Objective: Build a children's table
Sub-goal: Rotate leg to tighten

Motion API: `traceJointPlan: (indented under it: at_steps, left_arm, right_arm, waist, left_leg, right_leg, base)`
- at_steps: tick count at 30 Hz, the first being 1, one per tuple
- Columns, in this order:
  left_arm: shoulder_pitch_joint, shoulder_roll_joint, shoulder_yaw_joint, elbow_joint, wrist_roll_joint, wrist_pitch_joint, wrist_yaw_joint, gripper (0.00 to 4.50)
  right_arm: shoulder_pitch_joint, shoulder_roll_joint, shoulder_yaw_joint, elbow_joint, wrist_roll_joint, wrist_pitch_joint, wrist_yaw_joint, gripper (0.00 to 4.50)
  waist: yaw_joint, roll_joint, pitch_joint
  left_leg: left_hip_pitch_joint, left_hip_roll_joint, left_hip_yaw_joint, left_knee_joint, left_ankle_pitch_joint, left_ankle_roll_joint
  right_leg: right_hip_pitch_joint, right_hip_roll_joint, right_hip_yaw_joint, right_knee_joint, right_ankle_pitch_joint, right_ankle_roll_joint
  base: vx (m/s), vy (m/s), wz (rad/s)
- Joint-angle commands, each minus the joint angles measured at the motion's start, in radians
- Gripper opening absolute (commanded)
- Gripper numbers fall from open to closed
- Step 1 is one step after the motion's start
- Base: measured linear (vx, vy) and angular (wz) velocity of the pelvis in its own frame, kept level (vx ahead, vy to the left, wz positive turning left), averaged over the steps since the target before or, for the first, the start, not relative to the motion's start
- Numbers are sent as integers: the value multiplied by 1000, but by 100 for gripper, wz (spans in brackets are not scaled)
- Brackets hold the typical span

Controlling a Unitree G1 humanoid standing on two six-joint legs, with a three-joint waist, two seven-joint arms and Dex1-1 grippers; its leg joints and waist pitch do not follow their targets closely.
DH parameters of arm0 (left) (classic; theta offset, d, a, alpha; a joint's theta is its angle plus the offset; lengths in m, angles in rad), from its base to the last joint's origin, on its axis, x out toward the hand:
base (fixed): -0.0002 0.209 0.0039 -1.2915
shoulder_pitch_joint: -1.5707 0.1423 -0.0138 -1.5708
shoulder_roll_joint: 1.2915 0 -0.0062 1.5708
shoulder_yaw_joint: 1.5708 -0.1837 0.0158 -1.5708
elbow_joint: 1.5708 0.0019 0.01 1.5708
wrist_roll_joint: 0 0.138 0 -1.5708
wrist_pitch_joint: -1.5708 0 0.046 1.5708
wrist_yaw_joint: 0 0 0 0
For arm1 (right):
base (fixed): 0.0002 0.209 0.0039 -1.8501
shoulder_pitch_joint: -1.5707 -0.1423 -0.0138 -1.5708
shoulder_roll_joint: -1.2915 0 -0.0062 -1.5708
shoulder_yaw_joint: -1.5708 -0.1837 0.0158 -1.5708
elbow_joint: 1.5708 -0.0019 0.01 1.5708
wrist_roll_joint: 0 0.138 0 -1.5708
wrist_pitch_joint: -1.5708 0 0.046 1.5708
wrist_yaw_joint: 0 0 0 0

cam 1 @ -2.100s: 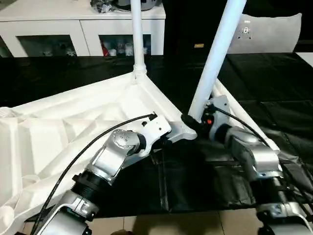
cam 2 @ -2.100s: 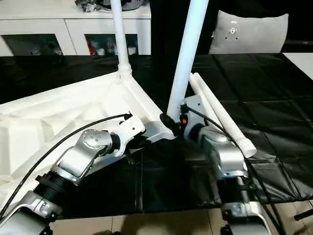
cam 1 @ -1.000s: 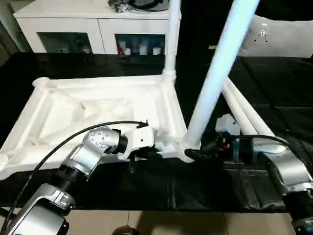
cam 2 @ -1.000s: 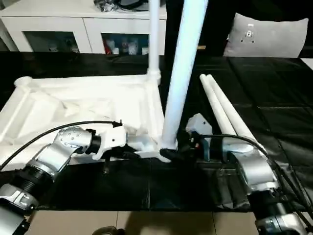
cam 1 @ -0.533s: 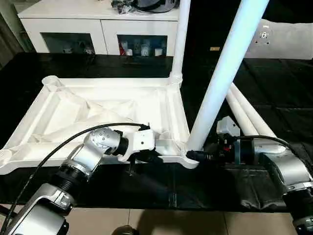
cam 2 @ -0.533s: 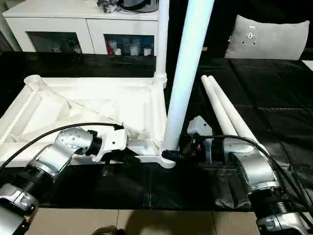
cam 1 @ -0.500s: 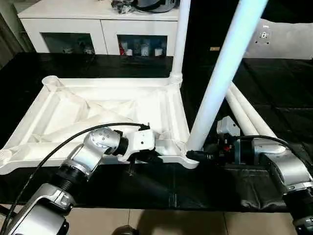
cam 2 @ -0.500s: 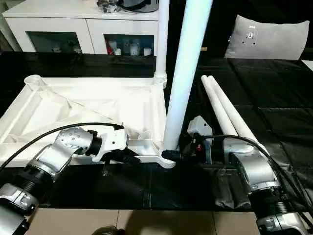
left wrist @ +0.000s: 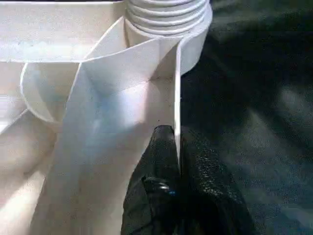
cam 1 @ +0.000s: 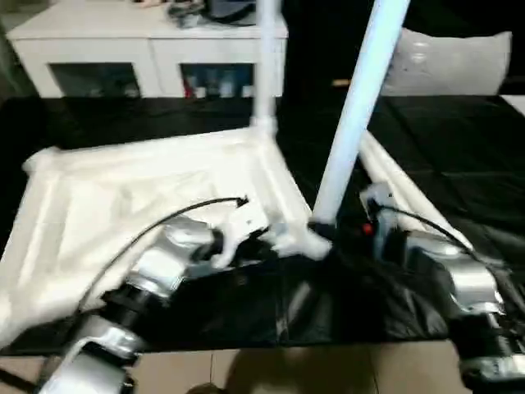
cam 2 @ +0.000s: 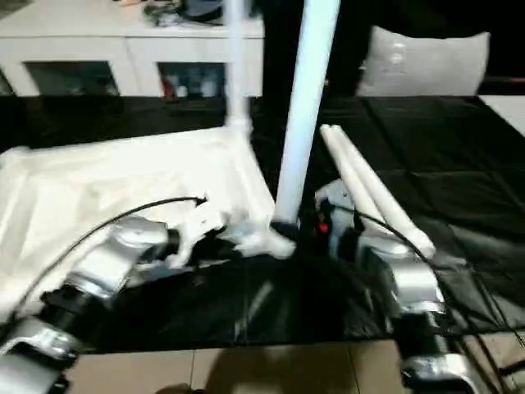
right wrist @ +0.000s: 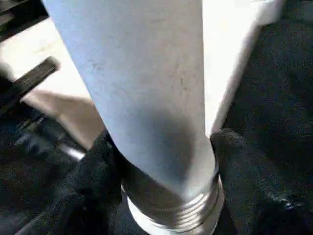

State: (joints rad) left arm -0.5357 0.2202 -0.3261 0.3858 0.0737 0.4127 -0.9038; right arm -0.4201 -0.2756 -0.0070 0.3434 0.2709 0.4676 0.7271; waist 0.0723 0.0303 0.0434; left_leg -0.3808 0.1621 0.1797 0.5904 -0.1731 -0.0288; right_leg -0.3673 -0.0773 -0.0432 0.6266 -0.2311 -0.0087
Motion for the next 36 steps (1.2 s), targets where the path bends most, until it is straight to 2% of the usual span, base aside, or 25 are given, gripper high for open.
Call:
traceJointPlan:
  at_steps: [1,3,4,5,6,8,11,12,13,15,17,18,20,22,23,25,27,28,32,36]
  left_arm:
    - [-13,-104,-5,-47,-29,48,87,0]
    - [-29,-167,11,-48,-7,99,183,0]
    - [-29,-167,11,-48,-7,99,183,0]
    - [-32,-182,12,-57,-1,115,209,0]
    - [-32,-185,6,-62,7,113,222,0]
    - [-30,-177,-10,-66,20,93,224,0]
    - [-19,-159,-10,-75,32,82,220,0]
    - [-16,-147,0,-71,41,78,229,0]
    - [-16,-146,1,-70,42,77,230,0]
    - [-17,-130,14,-63,39,62,223,0]
    - [-17,-109,16,-56,30,34,208,0]
    - [-17,-95,10,-52,32,12,195,0]
    - [-17,-78,0,-48,35,-16,179,0]
    - [-13,-41,-15,-39,32,-68,126,0]
    - [-13,-41,-15,-39,32,-68,126,0]
    - [-9,-11,-30,-35,30,-105,74,0]
    - [3,32,-52,-39,15,-175,-20,0]
    - [7,45,-57,-42,8,-189,-49,0]
    - [10,93,-86,-39,-4,-243,-149,0]
    - [10,123,-104,-33,-12,-274,-217,0]
  right_arm:
    - [-25,77,6,105,-2,45,-133,248]
    - [-62,115,-26,179,-30,20,-266,248]
    - [-62,115,-26,179,-30,20,-266,248]
    - [-67,127,-34,190,-35,10,-284,248]
    - [-67,133,-38,193,-30,-4,-272,283]
    - [-59,134,-32,180,-31,-19,-247,320]
    - [-40,124,-27,151,-36,-32,-219,331]
    - [-27,109,-21,129,-39,-50,-192,344]
    - [-26,107,-20,127,-39,-52,-189,365]
    - [-12,79,-33,98,-19,-85,-142,377]
    - [6,48,-47,63,12,-124,-72,389]
    - [15,30,-48,49,16,-144,-41,410]
    - [26,9,-47,35,15,-166,-9,415]
    - [50,-48,-55,5,28,-189,77,427]
    - [50,-48,-55,5,28,-189,77,440]
    - [62,-91,-48,-18,34,-197,145,440]
    - [69,-134,-36,-38,27,-229,206,440]
    - [70,-144,-30,-43,26,-240,220,440]
    - [77,-180,9,-57,12,-272,298,440]
    - [79,-207,45,-54,0,-285,368,440]
  waist:
    - [1,-11,-43]
    - [-9,-10,-43]
    - [-11,-10,-43]
    - [-10,-11,-47]
    - [-9,-11,-48]
    - [-4,-13,-52]
    - [1,-10,-56]
    - [5,-8,-60]
    - [7,-9,-61]
    - [14,-8,-60]
    - [19,-9,-60]
    - [23,-11,-60]
    - [21,-11,-60]
    - [23,-10,-63]
    - [24,-10,-63]
    - [24,-12,-64]
    - [27,-6,-67]
    - [27,-7,-66]
    - [33,-3,-64]
    - [44,-2,-61]
  left_leg:
    - [19,65,-34,-82,-301,-23]
    - [20,66,-34,-83,-302,-30]
    - [19,66,-35,-83,-304,-30]
    - [17,65,-34,-83,-286,-21]
    - [15,65,-31,-81,-266,-7]
    - [10,63,-29,-78,-227,18]
    - [9,65,-28,-74,-178,40]
    - [8,66,-28,-71,-142,53]
    - [6,66,-27,-69,-125,61]
    - [7,65,-25,-67,-105,83]
    - [8,66,-25,-66,-126,89]
    - [8,66,-25,-66,-132,92]
    - [5,65,-25,-66,-122,95]
    - [5,67,-26,-63,-104,104]
    - [5,67,-25,-61,-96,111]
    - [4,66,-24,-59,-84,121]
    - [4,69,-25,-55,-69,133]
    - [4,70,-25,-54,-68,137]
    - [8,73,-22,-57,-104,125]
    - [11,77,-22,-61,-142,97]
  right_leg:
    - [16,-88,43,-103,-349,-190]
    - [13,-84,42,-105,-341,-187]
    - [13,-83,42,-106,-336,-186]
    - [18,-82,41,-105,-302,-184]
    - [18,-80,42,-104,-251,-187]
    - [23,-79,42,-100,-188,-190]
    - [27,-79,40,-93,-105,-207]
    - [29,-78,38,-85,-42,-214]
    - [30,-76,37,-82,-11,-216]
    - [31,-77,35,-80,33,-231]
    - [32,-80,36,-84,11,-226]
    - [33,-81,36,-85,-1,-220]
    - [34,-79,35,-83,3,-220]
    - [34,-78,34,-79,27,-219]
    - [32,-76,34,-76,44,-224]
    - [32,-76,33,-73,65,-232]
    - [29,-76,31,-68,94,-242]
    - [29,-76,30,-67,100,-246]
    - [25,-76,30,-69,52,-250]
    - [21,-77,30,-71,4,-249]
  base:
    - [0,0,0]
    - [0,0,0]
    - [0,0,0]
    - [0,0,0]
    - [0,0,0]
    - [0,0,0]
    - [0,0,0]
    - [0,0,0]
    - [0,0,0]
    - [0,0,0]
    - [0,0,0]
    - [0,0,0]
    - [0,0,0]
    - [0,0,0]
    - [0,0,0]
    - [0,0,0]
    - [0,0,0]
    - [0,0,0]
    - [0,0,0]
    - [0,0,0]
